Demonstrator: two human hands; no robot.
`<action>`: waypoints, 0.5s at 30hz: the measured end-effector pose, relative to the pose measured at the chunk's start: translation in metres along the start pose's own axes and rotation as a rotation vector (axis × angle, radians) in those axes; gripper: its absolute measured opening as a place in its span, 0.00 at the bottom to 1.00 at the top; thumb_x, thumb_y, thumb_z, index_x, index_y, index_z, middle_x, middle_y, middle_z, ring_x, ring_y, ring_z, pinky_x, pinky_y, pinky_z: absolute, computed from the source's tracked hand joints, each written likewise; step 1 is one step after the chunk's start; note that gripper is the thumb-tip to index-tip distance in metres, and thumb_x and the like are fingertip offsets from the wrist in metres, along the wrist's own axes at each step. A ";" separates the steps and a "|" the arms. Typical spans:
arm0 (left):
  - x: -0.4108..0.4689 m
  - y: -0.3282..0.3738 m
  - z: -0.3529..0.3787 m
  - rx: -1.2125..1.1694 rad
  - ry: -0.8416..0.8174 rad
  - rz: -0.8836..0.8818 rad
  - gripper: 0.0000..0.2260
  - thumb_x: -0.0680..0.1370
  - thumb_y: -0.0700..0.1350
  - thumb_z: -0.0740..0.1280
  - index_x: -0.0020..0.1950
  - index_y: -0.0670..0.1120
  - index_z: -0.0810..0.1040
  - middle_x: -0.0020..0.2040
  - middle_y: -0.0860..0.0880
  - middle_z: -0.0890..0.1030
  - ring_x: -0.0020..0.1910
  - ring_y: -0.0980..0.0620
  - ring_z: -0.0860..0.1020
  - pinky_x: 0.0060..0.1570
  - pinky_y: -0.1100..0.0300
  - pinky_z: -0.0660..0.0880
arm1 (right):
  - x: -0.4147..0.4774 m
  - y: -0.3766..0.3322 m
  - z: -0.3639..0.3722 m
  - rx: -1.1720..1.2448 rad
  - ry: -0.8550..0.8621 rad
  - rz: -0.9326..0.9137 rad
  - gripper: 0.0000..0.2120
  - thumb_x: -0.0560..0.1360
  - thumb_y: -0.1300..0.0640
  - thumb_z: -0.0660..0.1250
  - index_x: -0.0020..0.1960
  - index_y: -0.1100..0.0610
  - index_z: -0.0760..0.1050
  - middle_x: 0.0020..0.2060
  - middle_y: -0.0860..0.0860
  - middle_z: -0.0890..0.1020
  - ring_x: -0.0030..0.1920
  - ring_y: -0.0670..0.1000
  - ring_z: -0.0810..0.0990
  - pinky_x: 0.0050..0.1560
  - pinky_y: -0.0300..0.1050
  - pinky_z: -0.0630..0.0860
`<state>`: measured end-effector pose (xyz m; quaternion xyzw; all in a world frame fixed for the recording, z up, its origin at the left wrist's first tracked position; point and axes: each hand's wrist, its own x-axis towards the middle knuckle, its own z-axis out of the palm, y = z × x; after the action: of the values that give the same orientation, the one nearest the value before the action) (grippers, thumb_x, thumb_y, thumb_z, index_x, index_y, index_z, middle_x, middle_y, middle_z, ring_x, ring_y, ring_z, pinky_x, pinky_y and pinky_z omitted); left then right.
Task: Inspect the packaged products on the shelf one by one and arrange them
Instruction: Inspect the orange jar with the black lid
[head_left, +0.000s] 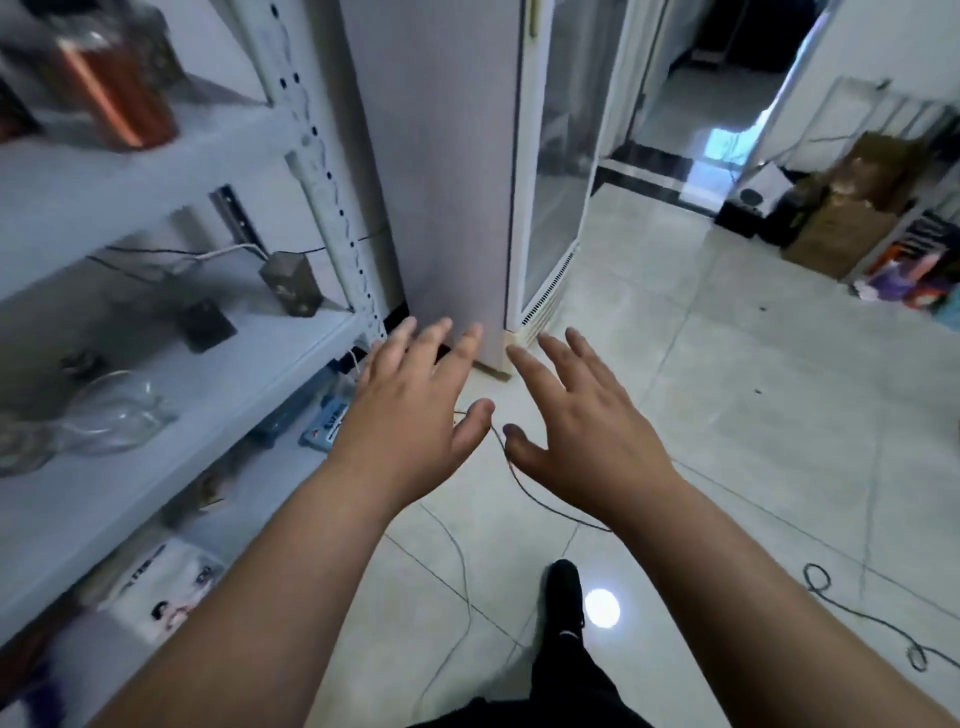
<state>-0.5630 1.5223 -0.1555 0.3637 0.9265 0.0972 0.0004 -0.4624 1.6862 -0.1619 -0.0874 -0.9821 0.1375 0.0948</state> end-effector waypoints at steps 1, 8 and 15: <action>0.004 -0.011 -0.002 0.005 0.010 -0.039 0.34 0.78 0.65 0.47 0.83 0.54 0.55 0.81 0.47 0.61 0.81 0.41 0.54 0.78 0.40 0.55 | 0.018 -0.003 0.003 0.008 -0.022 -0.041 0.35 0.78 0.44 0.68 0.81 0.51 0.61 0.80 0.57 0.64 0.82 0.60 0.54 0.79 0.55 0.57; 0.046 -0.066 -0.035 0.053 0.071 -0.340 0.33 0.79 0.66 0.47 0.83 0.56 0.49 0.82 0.50 0.57 0.81 0.44 0.49 0.79 0.46 0.50 | 0.142 -0.025 0.012 0.065 -0.117 -0.337 0.35 0.78 0.43 0.66 0.82 0.50 0.59 0.81 0.57 0.62 0.83 0.60 0.53 0.79 0.58 0.57; 0.078 -0.108 -0.054 0.056 0.238 -0.601 0.35 0.77 0.66 0.46 0.82 0.54 0.57 0.79 0.47 0.64 0.80 0.42 0.56 0.79 0.43 0.54 | 0.254 -0.049 0.012 0.099 -0.144 -0.629 0.35 0.79 0.44 0.66 0.82 0.50 0.60 0.81 0.57 0.61 0.83 0.60 0.52 0.80 0.54 0.53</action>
<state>-0.6976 1.4877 -0.1164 0.0598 0.9882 0.1091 -0.0891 -0.7175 1.6871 -0.1179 0.2350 -0.9572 0.1551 0.0668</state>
